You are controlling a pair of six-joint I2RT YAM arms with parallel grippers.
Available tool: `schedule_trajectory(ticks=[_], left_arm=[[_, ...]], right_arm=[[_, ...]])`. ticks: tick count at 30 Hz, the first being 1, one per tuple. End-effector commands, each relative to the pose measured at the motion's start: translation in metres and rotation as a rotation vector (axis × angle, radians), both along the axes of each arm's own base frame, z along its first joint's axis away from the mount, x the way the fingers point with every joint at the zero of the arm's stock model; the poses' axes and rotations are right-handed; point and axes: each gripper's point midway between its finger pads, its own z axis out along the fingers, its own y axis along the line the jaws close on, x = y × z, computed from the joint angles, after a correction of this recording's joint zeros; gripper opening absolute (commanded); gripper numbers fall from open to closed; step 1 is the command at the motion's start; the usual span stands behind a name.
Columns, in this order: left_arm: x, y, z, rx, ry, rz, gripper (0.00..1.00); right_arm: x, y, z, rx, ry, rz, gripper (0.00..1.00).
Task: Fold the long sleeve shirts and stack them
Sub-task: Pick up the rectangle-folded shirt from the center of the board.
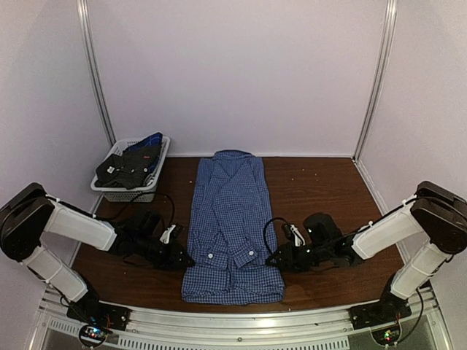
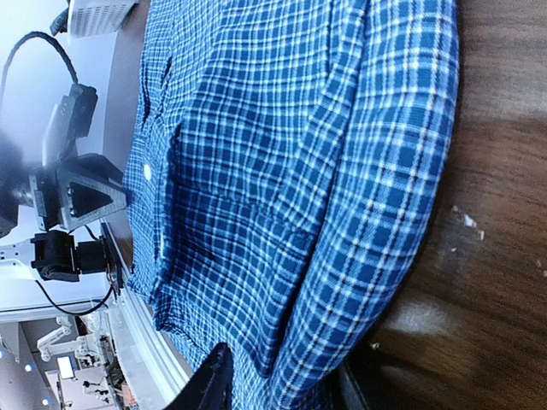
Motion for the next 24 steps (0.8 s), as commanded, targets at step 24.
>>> schedule_trajectory(ticks=[24], left_arm=[[-0.023, -0.008, 0.039, -0.133, -0.042, -0.018, 0.00]], right_arm=[[-0.015, 0.014, 0.032, 0.083, -0.026, 0.030, 0.00]])
